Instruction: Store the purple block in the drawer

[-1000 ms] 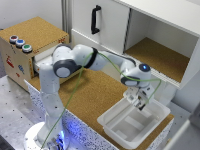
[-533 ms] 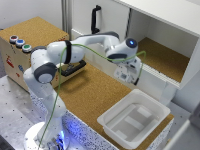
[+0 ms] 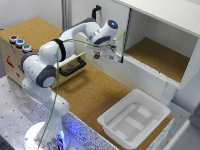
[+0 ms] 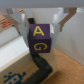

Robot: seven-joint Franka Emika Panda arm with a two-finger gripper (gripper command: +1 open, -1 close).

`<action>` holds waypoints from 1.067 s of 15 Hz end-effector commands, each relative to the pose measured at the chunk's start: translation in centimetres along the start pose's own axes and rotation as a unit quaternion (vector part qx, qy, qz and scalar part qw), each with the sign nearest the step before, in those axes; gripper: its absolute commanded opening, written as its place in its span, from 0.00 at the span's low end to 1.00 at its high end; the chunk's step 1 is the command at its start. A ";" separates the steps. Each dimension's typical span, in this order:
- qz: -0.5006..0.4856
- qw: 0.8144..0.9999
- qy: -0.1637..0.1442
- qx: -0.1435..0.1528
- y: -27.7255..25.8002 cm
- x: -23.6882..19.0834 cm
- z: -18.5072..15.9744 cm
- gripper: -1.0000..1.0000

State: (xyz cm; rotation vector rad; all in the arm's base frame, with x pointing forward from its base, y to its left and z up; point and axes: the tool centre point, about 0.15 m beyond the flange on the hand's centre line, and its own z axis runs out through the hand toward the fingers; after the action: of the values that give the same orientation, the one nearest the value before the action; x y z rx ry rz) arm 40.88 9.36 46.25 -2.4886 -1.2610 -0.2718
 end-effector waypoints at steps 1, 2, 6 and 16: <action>-0.070 0.996 -0.059 0.008 -5.0 7.6 6.3 0.00; -0.089 0.994 -0.068 0.007 -6.0 8.2 7.5 0.00; -0.176 0.978 -0.114 -0.024 -10.5 9.3 12.6 0.00; -0.334 0.930 -0.134 -0.081 -16.2 5.8 20.4 0.00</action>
State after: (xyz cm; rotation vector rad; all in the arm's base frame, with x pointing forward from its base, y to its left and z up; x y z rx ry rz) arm 34.68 29.50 36.93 -2.1982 -2.0791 -0.0089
